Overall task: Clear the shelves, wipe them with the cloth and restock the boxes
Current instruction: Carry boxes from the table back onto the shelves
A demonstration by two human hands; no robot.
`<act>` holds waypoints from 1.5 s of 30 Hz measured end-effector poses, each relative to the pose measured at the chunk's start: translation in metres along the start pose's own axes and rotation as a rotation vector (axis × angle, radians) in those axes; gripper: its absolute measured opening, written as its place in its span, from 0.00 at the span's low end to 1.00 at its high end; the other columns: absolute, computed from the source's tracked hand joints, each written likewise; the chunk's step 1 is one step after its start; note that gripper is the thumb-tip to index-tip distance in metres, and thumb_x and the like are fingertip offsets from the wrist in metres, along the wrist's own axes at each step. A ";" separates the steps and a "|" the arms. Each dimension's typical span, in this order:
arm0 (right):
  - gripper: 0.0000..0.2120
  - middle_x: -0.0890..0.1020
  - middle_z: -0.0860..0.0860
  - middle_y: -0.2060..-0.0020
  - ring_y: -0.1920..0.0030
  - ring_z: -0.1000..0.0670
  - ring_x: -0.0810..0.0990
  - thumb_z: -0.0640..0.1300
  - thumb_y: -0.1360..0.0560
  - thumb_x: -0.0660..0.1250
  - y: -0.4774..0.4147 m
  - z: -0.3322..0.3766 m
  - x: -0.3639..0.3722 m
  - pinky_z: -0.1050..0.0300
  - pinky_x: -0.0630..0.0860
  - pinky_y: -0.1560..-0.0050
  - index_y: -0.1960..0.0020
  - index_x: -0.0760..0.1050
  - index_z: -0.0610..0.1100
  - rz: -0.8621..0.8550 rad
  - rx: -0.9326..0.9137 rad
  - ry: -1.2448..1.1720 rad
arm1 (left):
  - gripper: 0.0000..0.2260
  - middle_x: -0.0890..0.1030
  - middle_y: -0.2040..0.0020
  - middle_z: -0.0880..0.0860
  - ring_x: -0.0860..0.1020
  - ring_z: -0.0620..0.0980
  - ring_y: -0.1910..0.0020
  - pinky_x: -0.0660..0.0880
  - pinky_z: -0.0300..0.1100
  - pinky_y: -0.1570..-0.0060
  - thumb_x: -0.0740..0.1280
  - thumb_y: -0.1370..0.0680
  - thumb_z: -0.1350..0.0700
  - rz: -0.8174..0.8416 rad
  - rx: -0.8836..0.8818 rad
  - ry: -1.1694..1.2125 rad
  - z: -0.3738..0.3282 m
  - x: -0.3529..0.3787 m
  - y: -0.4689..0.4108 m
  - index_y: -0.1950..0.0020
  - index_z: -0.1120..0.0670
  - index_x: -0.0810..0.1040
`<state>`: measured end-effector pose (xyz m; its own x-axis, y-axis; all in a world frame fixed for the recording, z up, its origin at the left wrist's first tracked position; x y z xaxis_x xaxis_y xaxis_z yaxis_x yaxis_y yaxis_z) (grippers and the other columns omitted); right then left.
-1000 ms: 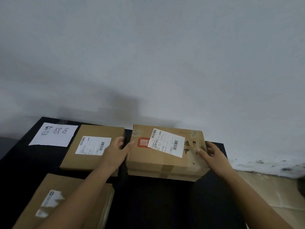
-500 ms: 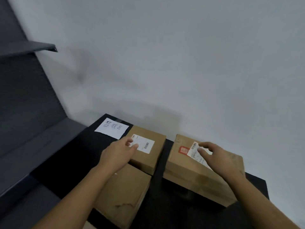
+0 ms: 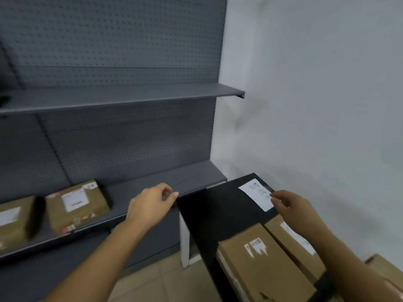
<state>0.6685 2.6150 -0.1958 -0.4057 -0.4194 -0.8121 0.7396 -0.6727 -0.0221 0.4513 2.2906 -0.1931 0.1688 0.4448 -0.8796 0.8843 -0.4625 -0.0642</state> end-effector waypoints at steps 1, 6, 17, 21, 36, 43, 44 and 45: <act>0.12 0.81 0.56 0.39 0.41 0.52 0.79 0.52 0.18 0.64 -0.004 0.024 0.014 0.55 0.74 0.42 0.36 0.78 0.55 0.014 -0.041 -0.009 | 0.16 0.83 0.48 0.42 0.81 0.48 0.46 0.78 0.46 0.50 0.60 0.21 0.33 -0.030 -0.042 -0.001 0.027 -0.017 0.004 0.44 0.41 0.78; 0.12 0.82 0.54 0.42 0.46 0.53 0.79 0.52 0.18 0.64 -0.013 0.137 0.081 0.53 0.75 0.42 0.37 0.79 0.53 0.095 -0.232 0.012 | 0.19 0.84 0.50 0.44 0.82 0.49 0.49 0.78 0.45 0.53 0.59 0.22 0.32 -0.156 -0.191 -0.035 0.141 -0.090 0.032 0.45 0.43 0.79; 0.09 0.80 0.57 0.43 0.39 0.51 0.78 0.53 0.18 0.65 0.021 0.355 0.235 0.55 0.73 0.40 0.40 0.80 0.56 0.337 -0.558 -0.038 | 0.17 0.83 0.49 0.44 0.81 0.48 0.49 0.79 0.46 0.52 0.59 0.21 0.33 -0.335 -0.497 -0.040 0.326 -0.194 0.135 0.42 0.42 0.78; 0.08 0.80 0.58 0.42 0.43 0.54 0.77 0.54 0.18 0.64 0.034 0.419 0.280 0.53 0.74 0.40 0.41 0.80 0.58 0.418 -0.680 -0.019 | 0.17 0.83 0.48 0.42 0.81 0.48 0.47 0.78 0.46 0.51 0.60 0.20 0.34 -0.393 -0.612 -0.029 0.369 -0.216 0.172 0.42 0.42 0.78; 0.09 0.81 0.59 0.49 0.47 0.54 0.80 0.52 0.19 0.65 0.100 0.615 0.456 0.49 0.78 0.42 0.41 0.80 0.56 0.804 -1.139 0.015 | 0.18 0.83 0.49 0.43 0.81 0.49 0.48 0.76 0.44 0.54 0.56 0.20 0.32 -0.557 -1.114 -0.160 0.459 -0.241 0.287 0.45 0.42 0.77; 0.11 0.81 0.58 0.43 0.41 0.53 0.79 0.52 0.19 0.64 0.149 0.663 0.516 0.53 0.76 0.41 0.38 0.79 0.55 0.960 -1.247 0.038 | 0.21 0.83 0.48 0.42 0.82 0.46 0.48 0.80 0.45 0.50 0.54 0.21 0.30 -0.589 -1.271 -0.173 0.481 -0.235 0.340 0.44 0.42 0.78; 0.11 0.81 0.59 0.43 0.41 0.54 0.78 0.52 0.19 0.64 0.157 0.669 0.524 0.54 0.76 0.42 0.38 0.79 0.55 0.981 -1.258 0.050 | 0.21 0.83 0.48 0.42 0.82 0.45 0.48 0.79 0.44 0.50 0.54 0.21 0.31 -0.586 -1.290 -0.177 0.484 -0.236 0.346 0.43 0.42 0.78; 0.11 0.80 0.59 0.43 0.42 0.55 0.78 0.52 0.19 0.64 0.165 0.674 0.531 0.55 0.76 0.43 0.38 0.79 0.55 0.998 -1.265 0.068 | 0.21 0.83 0.47 0.42 0.82 0.45 0.48 0.78 0.43 0.51 0.54 0.20 0.31 -0.585 -1.306 -0.180 0.488 -0.236 0.352 0.43 0.42 0.78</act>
<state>0.2132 1.8705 -0.2381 0.4832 -0.3098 -0.8189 0.6411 0.7621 0.0900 0.5103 1.6479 -0.2380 -0.3197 0.1750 -0.9312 0.5815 0.8122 -0.0470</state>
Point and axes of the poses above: each hand's wrist, its own y-axis away from the middle knuckle, its own x-axis out of the palm, z = x × y, the point moved 5 cm from there along -y, towards the middle knuckle
